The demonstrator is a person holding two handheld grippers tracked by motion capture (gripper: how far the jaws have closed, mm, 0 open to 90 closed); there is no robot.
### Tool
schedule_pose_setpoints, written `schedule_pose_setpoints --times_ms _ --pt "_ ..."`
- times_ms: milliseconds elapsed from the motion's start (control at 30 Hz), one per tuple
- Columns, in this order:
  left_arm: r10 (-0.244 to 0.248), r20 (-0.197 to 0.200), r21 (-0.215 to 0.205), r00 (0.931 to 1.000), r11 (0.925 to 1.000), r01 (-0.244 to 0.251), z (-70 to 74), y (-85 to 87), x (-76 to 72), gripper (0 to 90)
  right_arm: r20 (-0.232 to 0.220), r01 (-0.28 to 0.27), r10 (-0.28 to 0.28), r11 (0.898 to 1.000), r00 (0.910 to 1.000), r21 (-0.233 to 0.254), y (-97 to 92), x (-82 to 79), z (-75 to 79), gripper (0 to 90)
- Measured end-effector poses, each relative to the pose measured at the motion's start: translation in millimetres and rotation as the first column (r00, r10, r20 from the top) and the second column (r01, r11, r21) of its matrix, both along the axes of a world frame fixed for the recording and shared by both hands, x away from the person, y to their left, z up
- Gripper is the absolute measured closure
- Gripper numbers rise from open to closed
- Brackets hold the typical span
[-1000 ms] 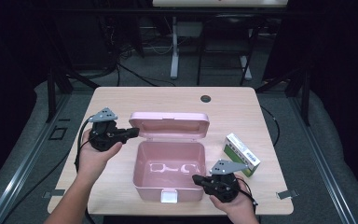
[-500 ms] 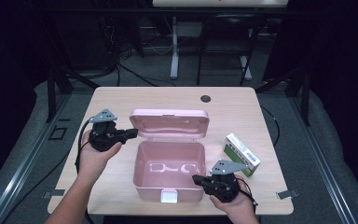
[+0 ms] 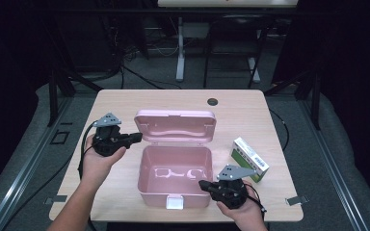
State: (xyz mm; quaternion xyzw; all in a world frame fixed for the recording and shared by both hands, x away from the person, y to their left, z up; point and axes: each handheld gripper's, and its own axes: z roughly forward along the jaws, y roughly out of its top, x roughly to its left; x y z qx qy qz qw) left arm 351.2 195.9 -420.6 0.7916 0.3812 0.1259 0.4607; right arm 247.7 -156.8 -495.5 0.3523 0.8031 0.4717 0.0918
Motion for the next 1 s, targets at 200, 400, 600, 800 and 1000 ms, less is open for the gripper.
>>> schedule_pose_setpoints --times_ms 200,400,600,800,1000 --pt "0.003 -0.001 0.001 1.0 1.0 -0.003 -0.9 -0.1 1.0 88.4 0.001 0.0 0.0 1.0 1.0 0.0 -0.1 0.0 -0.1 89.8" --pt "0.009 -0.01 0.037 0.9999 0.9993 -0.009 -9.7 -4.1 2.9 86.4 0.001 -0.001 0.001 1.0 1.0 0.001 -0.2 0.0 -0.2 89.8" --pt "0.01 -0.025 0.048 0.9996 0.9988 -0.009 -18.7 -3.3 5.0 85.0 0.002 -0.002 0.002 1.0 1.0 0.001 -0.4 -0.1 -0.3 89.8" --pt "0.019 -0.042 0.047 0.9989 0.9987 -0.017 -28.6 -4.6 6.4 84.6 0.002 -0.002 0.002 1.0 1.0 0.001 -0.3 -0.2 -0.4 89.8" --pt "0.018 -0.063 0.058 0.9978 0.9982 -0.015 -39.4 -7.3 8.4 84.5 0.002 -0.003 0.003 1.0 1.0 0.002 -0.6 -0.2 -0.5 89.8"
